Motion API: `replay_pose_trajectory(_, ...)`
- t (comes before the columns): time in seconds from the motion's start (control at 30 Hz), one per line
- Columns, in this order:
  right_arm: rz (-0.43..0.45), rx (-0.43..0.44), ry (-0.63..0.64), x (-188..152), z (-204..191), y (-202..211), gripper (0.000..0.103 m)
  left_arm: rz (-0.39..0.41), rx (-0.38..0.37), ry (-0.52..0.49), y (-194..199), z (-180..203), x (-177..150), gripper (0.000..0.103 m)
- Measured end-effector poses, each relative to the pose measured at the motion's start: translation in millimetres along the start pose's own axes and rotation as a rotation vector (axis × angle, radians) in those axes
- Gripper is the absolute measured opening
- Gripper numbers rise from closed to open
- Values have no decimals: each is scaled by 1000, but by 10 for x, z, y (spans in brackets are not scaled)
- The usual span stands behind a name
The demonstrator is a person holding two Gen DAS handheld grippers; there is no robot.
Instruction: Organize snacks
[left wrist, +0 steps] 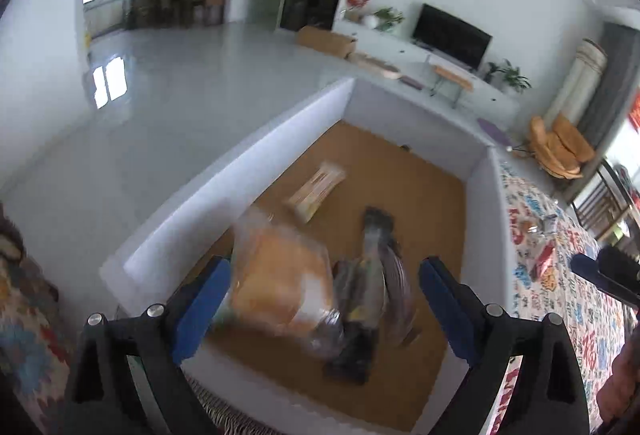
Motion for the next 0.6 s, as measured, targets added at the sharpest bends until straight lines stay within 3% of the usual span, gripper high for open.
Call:
replay_pose_trajectory(0.1, 43, -165, 93, -200, 454, 197, 74, 5, -44, 54, -11, 67, -171, 94)
replay_pose_trajectory(0.17, 39, -344, 172, -417, 927, 381, 74, 18, -73, 40, 12, 237, -252, 94)
replay_pose_trajectory(0.27, -16, -598, 245, -725, 1712, 708, 74, 40, -172, -20, 191, 716, -284, 94)
replay_pose_trajectory(0.37, -13, -786, 237, -971, 2479, 1274, 74, 43, -294, -110, 350, 1342, -322, 95)
replay_pose_trajectory(0.5, 30, -947, 138, -1135, 3153, 2012, 74, -3, -462, -239, 381, 2242, -546, 102)
replay_pose_trajectory(0.6, 78, -977, 54, -1225, 3340, 2338, 76, -82, -522, -314, 174, 2732, -858, 103)
Point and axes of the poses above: each gripper's, at about its wrist camera, not at the fingertips, and y roughly against the way its jaws point, z to its right, x to its top, the point moved 3 cm from there along -y, roughly the way its jaws point, and after that the axes turned 8 degrees about z, right-handed, at the moved point
